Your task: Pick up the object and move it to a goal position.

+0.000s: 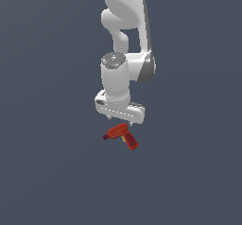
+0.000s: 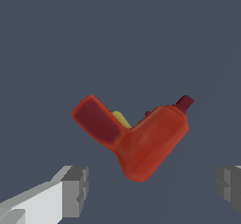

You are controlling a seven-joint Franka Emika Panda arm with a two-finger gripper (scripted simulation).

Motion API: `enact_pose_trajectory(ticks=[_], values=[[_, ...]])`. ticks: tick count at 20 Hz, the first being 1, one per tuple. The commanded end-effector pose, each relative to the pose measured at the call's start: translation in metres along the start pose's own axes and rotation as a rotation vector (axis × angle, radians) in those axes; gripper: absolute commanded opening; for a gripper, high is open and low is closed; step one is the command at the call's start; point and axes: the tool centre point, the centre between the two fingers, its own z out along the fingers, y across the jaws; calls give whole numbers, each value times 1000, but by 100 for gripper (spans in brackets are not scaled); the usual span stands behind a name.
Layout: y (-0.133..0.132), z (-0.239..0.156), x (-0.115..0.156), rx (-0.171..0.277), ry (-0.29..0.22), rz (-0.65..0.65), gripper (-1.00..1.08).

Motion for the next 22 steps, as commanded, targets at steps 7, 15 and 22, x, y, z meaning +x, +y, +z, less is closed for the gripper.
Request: enact_pose_trajectory(ticks=[7,15,22], values=[[12,33,7,65,57,349,108],[31,58,11,108,109,652,108],[44,71,13,127,138,812,108]])
